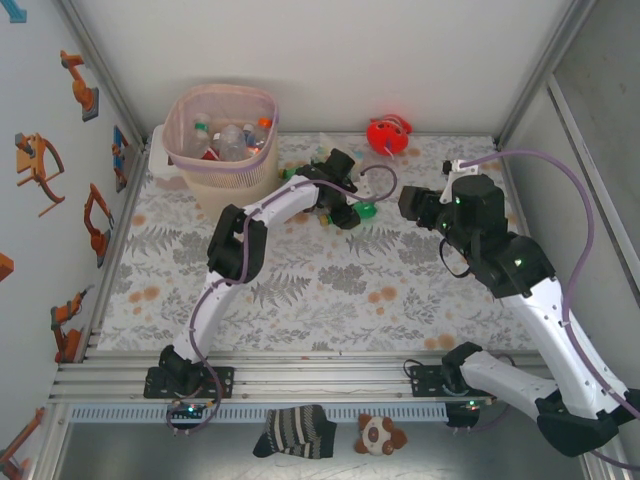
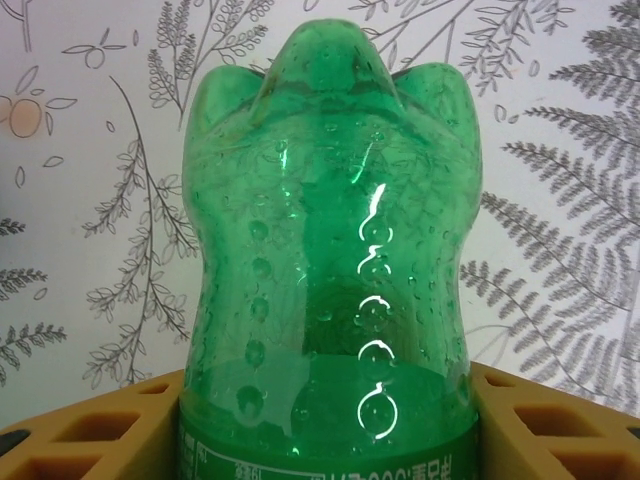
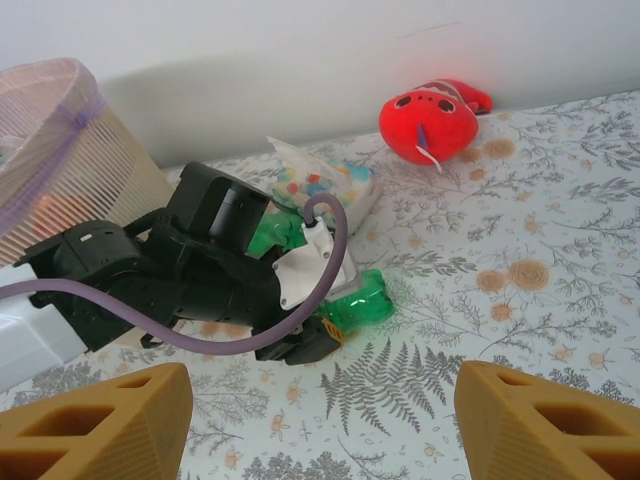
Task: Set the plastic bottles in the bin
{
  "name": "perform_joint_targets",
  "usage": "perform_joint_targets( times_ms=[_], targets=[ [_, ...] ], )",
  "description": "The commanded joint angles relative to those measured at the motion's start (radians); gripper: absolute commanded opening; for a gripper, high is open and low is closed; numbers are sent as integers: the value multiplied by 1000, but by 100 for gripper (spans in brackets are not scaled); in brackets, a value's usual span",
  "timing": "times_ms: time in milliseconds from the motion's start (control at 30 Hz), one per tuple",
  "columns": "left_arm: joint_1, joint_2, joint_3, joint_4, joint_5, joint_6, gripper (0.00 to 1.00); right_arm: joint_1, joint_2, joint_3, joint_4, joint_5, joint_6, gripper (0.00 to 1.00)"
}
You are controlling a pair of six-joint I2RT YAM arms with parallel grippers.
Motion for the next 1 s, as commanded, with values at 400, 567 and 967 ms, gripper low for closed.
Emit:
perform_joint_targets(
  times_ms=[400,567,967],
  targets=[
    [-8,-315,-54,-40,-5,-45,53,-7,11,-20,42,-2,13,69],
    [-1,-412,-53,-41,-21,-55,53,-7,23,-17,48,-7,6,69],
    [83,-613,-4,-99,-15,-105,51,-7,63,-13,77,-27,0,69]
  ],
)
